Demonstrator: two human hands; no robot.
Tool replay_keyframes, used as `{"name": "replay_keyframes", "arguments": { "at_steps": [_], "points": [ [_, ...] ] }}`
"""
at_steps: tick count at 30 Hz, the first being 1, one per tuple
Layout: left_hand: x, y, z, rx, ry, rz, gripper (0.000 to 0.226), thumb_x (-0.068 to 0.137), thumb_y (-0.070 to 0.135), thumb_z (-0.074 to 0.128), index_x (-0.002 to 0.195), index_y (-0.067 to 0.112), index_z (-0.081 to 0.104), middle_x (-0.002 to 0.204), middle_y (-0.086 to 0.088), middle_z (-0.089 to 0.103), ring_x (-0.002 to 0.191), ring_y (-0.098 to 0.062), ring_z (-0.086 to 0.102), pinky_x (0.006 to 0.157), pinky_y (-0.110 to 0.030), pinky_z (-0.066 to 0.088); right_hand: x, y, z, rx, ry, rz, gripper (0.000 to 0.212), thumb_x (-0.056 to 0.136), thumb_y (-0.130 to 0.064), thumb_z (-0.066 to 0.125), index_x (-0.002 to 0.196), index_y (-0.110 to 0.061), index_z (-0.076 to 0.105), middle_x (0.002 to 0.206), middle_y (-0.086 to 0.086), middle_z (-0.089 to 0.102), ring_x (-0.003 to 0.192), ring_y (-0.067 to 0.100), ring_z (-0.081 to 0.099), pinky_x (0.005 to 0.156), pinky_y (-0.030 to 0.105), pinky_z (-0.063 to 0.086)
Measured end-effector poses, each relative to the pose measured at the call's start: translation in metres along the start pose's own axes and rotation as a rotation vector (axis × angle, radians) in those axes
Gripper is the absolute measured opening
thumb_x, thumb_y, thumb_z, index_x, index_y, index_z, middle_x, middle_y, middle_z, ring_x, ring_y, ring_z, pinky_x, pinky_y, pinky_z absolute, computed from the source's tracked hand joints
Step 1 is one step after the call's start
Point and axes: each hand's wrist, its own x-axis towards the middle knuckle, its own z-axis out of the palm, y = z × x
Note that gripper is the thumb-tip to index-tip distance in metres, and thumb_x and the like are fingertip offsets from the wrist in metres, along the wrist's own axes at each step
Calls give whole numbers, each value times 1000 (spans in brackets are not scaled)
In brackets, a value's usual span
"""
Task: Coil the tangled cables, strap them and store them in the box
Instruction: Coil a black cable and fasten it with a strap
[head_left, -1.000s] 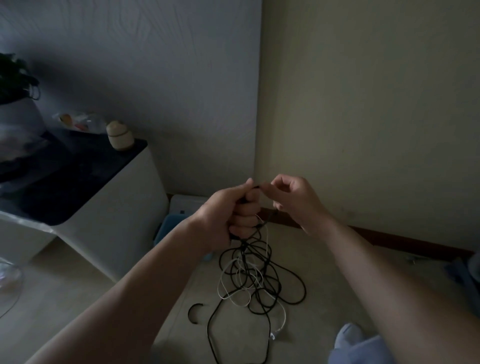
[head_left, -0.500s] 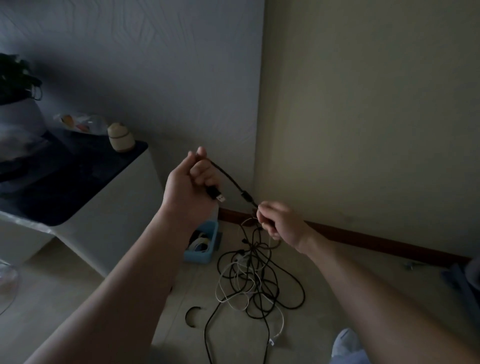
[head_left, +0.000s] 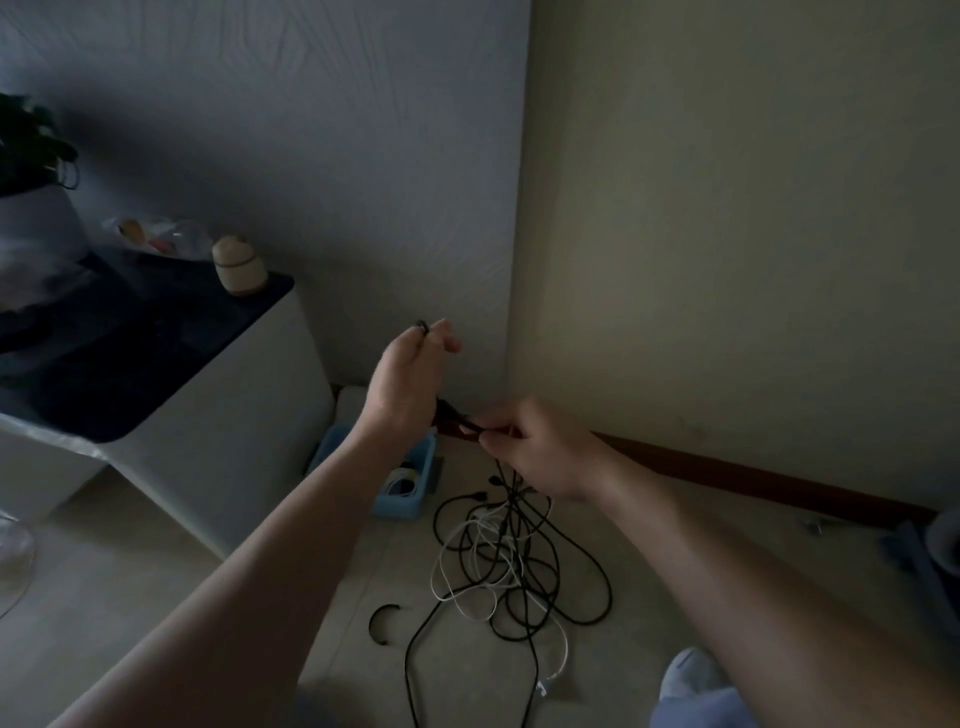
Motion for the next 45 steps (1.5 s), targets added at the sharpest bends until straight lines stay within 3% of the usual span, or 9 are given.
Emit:
{"name": "replay_keyframes", "arguments": {
  "at_steps": [4,7,11,14,17,25,33,41,45],
  "points": [
    [-4,-13,7,414,-116,109,23,107,16,41,97,19,62,113,2,67,106,-18,63,91,-36,48,-6,-10,0,-99,60,-144,20,96,-20,59,105,-23,77,78,-5,71,65,6,60,60,24,45],
    [-8,-19,12,297,-286,17,24,107,9,38,94,-2,56,82,-6,62,74,-24,56,69,-43,46,-11,-15,-4,-77,226,-269,9,84,-14,75,89,-22,76,80,-13,70,75,2,66,64,16,50],
    [-23,-10,20,82,-485,-157,48,109,29,33,72,14,60,51,-6,53,37,-13,36,36,-21,27,-15,-12,-12,39,443,-247,39,70,-19,88,74,-32,51,65,-6,67,57,9,65,53,28,52],
    [-28,-3,22,65,-647,-297,65,93,67,25,59,17,48,46,-2,39,34,-11,26,35,-17,23,-17,-7,-20,-117,502,-227,47,64,-46,88,71,-31,44,58,-10,58,51,6,54,46,28,44],
    [-26,5,13,-11,-740,-404,50,89,61,44,69,15,41,50,6,24,38,-7,20,36,-16,22,-13,-2,-27,-321,537,-90,54,57,-71,72,67,-28,41,53,-7,53,47,10,46,46,32,37],
    [-31,21,1,-314,-994,-557,26,98,31,43,84,14,57,55,8,15,42,-5,13,38,-15,25,-6,15,-47,579,65,23,55,77,-66,52,63,-14,58,54,15,34,40,15,30,57,33,35],
    [-28,16,-12,-701,-607,-486,15,97,24,43,94,13,53,51,11,25,41,-5,46,51,-22,51,-7,58,-42,420,-12,186,34,81,-50,55,61,-23,55,70,1,64,85,21,68,98,39,45],
    [-20,20,-6,-969,-262,-369,19,104,15,40,107,9,58,55,9,56,45,-2,54,98,-27,49,2,41,-4,432,69,200,35,101,-40,45,72,-20,44,54,-7,37,46,10,28,44,24,25],
    [-9,26,-18,-1100,-167,-271,23,106,17,37,122,6,50,92,0,70,81,-9,66,70,-19,57,0,37,-2,460,-11,174,39,100,-33,47,65,-18,46,51,-3,39,51,17,47,60,24,44]
  ]
}}
